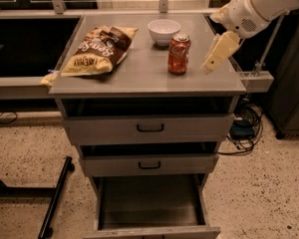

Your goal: Place coke can into bottom drawer

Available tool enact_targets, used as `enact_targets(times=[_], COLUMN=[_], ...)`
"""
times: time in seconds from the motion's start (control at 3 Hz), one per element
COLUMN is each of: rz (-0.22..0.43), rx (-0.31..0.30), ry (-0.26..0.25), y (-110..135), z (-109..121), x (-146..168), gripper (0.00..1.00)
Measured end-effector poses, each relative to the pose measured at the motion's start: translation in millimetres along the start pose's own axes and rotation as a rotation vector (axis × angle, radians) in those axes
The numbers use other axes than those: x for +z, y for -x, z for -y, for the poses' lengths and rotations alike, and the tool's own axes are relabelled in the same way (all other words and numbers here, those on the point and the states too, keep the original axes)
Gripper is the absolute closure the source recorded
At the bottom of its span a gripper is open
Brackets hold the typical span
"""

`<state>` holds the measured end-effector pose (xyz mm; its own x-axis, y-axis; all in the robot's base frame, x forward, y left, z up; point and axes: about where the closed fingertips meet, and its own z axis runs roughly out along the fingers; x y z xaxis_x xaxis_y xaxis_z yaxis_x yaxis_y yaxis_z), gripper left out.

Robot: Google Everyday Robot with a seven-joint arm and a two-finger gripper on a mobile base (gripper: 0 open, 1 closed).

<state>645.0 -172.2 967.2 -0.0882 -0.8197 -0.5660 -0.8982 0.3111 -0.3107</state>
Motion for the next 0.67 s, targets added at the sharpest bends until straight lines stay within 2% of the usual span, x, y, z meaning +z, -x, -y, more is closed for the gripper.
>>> enact_targets(times=[0.33, 0.67], rz=[0.086, 0.141], rx=[0.017, 0.033], ry=[0.021, 0.053], y=[3.7, 3.6], z=[29.5, 47.6], x=[32.9, 65.7], gripper=[0.00, 0.00])
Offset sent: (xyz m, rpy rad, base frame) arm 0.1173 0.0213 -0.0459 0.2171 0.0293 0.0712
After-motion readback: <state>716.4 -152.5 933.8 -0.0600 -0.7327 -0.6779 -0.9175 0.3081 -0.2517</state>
